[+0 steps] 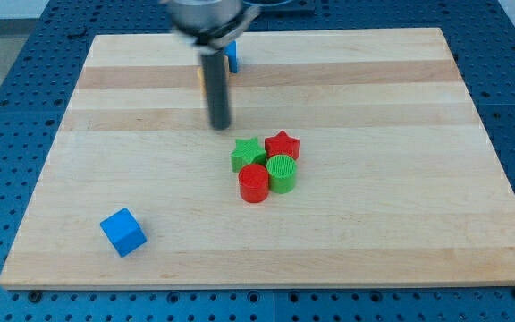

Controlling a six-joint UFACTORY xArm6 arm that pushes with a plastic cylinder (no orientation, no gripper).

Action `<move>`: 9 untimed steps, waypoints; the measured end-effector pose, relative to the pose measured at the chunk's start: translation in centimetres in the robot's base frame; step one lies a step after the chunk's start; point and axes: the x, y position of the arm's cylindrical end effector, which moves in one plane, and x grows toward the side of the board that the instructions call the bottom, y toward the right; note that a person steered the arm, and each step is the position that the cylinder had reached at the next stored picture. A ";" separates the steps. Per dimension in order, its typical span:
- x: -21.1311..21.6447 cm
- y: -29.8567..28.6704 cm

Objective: Push the blue cube towards the line of blocks

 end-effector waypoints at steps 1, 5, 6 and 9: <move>5.9 -2.7; 19.4 -9.4; 18.1 -9.5; 17.5 -7.7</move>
